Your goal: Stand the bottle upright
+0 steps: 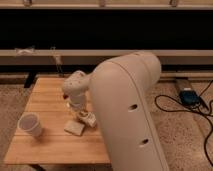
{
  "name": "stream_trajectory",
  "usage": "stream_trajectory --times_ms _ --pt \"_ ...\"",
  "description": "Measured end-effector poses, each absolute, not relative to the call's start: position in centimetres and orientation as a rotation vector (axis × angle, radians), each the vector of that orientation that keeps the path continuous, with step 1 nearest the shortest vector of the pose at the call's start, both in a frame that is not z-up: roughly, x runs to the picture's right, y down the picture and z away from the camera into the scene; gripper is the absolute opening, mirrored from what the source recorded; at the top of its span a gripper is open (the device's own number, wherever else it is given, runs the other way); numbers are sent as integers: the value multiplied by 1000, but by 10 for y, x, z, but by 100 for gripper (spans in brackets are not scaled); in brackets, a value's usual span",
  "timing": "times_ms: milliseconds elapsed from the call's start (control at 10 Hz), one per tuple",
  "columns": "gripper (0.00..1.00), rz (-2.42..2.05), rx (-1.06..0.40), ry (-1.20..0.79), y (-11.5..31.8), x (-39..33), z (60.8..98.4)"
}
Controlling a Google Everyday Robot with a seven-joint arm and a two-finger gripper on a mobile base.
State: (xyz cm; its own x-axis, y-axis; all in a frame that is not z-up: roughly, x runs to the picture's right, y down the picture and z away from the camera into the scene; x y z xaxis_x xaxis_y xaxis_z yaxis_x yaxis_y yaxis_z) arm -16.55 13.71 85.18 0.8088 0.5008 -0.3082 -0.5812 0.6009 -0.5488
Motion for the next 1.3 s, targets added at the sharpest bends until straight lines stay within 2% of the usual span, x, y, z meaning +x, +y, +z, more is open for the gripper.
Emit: stream_trajectory --times_ms 500,600,1300 --pt "75 611 -676 118 133 -181 859" --pt "80 608 -681 125 134 -180 860" --pt "80 568 -709 167 134 -181 861"
